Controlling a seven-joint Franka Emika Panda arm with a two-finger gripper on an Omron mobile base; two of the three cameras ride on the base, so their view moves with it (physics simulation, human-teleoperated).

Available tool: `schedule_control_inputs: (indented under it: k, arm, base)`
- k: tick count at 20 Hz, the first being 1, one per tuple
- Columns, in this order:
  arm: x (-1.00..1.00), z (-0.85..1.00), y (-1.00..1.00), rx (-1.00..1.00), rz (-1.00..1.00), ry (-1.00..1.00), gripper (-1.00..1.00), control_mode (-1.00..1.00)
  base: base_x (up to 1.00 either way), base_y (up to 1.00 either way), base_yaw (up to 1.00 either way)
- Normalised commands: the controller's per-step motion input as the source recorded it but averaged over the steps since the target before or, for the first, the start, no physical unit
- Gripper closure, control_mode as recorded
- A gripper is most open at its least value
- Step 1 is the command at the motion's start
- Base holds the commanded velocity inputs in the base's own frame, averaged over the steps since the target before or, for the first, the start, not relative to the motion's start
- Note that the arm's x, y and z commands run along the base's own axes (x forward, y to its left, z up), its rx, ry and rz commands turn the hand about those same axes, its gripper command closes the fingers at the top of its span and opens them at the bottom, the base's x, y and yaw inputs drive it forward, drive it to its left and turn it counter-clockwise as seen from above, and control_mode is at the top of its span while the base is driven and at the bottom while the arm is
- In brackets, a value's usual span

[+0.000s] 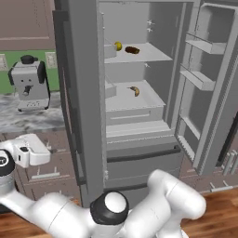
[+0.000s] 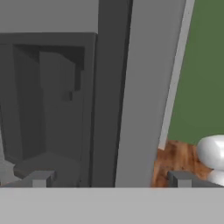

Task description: Place the sweet potato in the correct fridge rack based on whether it is a fruit or vegetable. Finally, close the fridge door.

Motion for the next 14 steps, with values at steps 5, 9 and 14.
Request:
schedule_control_inputs:
  k: [5, 9, 14]
  arm:
    - [0.19, -0.09, -0.6, 0.0, 0.15, -0.03, -1.0, -1.0]
    - [0.0, 0.0, -0.76, 0.0, 0.23, -0.03, -1.0, -1.0]
    - [0.0, 0.0, -0.52, 0.0, 0.15, 0.0, -1.0, -1.0]
  base:
    - [0.0, 0.0, 0.0]
    - [0.0, 0.0, 0.0]
    - [0.0, 0.0, 0.0]
